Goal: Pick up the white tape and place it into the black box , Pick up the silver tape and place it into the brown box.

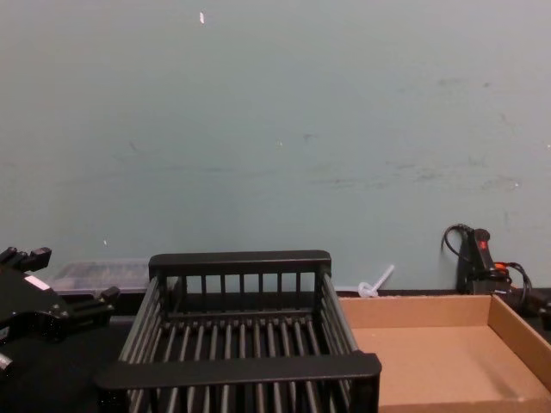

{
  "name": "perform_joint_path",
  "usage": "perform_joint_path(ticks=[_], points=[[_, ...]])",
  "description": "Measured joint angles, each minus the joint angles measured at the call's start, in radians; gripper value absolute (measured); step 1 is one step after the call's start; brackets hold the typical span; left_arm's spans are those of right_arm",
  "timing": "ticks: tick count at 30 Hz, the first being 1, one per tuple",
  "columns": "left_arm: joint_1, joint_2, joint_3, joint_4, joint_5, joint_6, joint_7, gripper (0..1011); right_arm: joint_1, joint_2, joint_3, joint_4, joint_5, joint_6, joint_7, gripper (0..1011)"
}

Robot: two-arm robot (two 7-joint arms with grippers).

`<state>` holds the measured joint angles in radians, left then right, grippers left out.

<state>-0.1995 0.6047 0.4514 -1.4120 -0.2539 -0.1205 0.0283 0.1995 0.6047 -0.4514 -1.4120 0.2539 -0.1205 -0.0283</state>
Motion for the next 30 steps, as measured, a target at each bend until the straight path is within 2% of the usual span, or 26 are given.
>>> perform_joint_path(ticks=[30], points=[[0.000, 0.000, 0.000, 0.000, 0.000, 0.000, 0.000, 1001, 0.000, 0.000, 0.000, 0.000, 0.000, 0.000, 0.000, 1000]])
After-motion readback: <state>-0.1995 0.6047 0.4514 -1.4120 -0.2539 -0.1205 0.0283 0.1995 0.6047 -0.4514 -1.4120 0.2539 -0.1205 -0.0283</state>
